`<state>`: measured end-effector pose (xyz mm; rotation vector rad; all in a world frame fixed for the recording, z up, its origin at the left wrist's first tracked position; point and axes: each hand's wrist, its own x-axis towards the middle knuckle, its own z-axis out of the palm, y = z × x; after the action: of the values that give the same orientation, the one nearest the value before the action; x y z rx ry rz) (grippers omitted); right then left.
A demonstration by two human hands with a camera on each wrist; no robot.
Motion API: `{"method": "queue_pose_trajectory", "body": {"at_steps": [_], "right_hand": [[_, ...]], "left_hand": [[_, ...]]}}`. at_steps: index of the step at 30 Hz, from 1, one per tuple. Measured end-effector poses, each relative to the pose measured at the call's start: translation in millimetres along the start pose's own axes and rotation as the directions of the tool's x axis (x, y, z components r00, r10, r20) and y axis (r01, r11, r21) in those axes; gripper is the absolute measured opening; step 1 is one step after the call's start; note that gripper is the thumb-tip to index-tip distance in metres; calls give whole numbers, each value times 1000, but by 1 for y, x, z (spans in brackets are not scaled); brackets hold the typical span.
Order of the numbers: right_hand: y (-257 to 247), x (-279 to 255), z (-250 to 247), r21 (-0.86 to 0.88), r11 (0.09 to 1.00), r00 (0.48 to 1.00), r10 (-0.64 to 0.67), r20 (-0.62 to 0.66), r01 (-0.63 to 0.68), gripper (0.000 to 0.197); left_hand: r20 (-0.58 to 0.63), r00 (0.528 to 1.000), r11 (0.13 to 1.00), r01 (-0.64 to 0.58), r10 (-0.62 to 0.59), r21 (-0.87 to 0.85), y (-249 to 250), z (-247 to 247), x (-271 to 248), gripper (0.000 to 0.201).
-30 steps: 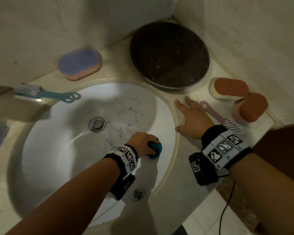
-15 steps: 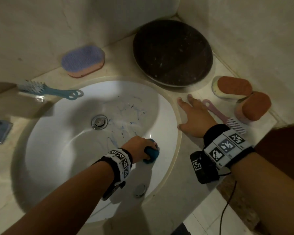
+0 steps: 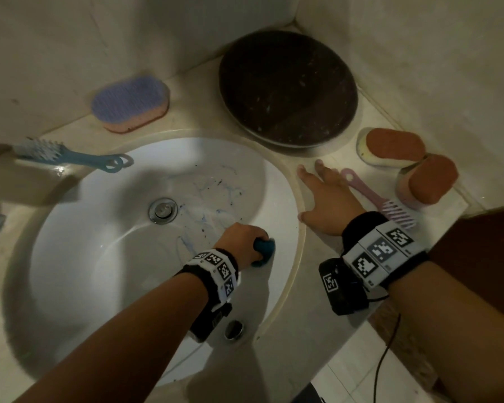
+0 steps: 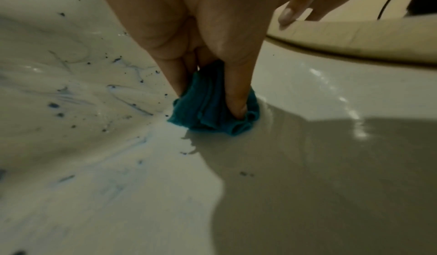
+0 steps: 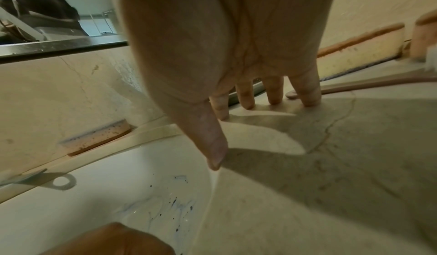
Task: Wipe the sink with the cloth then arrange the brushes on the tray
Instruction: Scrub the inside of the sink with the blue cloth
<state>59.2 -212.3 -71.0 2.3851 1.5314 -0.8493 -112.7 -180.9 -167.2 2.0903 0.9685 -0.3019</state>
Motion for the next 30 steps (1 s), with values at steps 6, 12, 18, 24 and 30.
{"method": "queue_pose_trajectory", "body": {"at_steps": [6,12,18,24,30], "right_hand": [[1,3,2,-13,1000,1000,-3,-2,3,93],[2,3,3,-27,999,1000,-23,-11,23,93],[-2,-1,-5,-48,999,1000,-20,5,20,88],[-16,6,-25,-16,1000,995,-23,-101,21,73],[-20,13,-25,-93,996,999,-7,-47,2,78]], "left_hand": [[-113,993,999,25,-29,-36,-2,-4,9,37],[-161,983,996,88,-91,-29,1,-11,23,32],[-44,999,998,22,-25,-67,3,-1,4,35],[-380,904,918,31,-194,-395,-5,-28,7,29],[-607,650,799,1,-458,-601,-26,-73,28,35]]}}
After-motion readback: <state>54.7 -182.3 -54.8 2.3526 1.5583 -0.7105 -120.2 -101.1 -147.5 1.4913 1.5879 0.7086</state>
